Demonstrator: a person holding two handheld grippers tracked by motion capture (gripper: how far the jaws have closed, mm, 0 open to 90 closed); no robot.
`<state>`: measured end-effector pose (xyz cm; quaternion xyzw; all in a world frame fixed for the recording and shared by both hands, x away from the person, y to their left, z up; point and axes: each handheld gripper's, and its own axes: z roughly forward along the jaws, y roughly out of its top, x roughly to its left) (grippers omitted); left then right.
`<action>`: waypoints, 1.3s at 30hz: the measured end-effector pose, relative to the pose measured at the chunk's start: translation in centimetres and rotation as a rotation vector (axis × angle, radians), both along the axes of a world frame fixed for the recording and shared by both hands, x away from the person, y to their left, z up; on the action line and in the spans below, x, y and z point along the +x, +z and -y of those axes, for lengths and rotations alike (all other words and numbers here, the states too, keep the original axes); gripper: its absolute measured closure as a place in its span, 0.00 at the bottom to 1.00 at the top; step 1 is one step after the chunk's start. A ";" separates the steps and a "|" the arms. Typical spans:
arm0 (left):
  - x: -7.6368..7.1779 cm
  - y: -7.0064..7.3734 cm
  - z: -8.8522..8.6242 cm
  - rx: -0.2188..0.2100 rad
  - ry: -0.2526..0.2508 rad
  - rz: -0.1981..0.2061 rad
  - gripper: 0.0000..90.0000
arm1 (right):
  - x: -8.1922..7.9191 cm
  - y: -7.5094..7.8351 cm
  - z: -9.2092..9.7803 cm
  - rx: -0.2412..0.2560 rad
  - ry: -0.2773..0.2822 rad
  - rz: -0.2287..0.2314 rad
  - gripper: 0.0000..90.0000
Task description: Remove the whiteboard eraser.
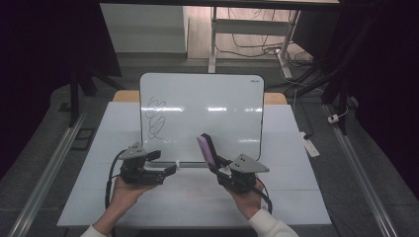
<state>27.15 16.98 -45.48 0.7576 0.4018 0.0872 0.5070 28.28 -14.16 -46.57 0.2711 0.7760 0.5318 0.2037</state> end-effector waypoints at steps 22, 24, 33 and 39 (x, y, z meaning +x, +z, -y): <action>2.6 0.3 3.8 -0.076 -0.079 -0.008 0.18 | -0.7 -0.5 -1.1 0.005 0.035 0.032 0.70; 2.8 0.3 4.0 -0.089 -0.086 -0.017 0.18 | -0.8 -0.6 -1.2 0.009 0.041 0.033 0.70; 3.2 0.2 4.8 -0.108 -0.114 -0.021 0.18 | -1.0 -0.9 -1.7 0.015 0.059 0.047 0.70; 3.5 -0.1 5.3 -0.119 -0.129 -0.028 0.21 | -1.2 -1.1 -1.8 0.018 0.068 0.059 0.70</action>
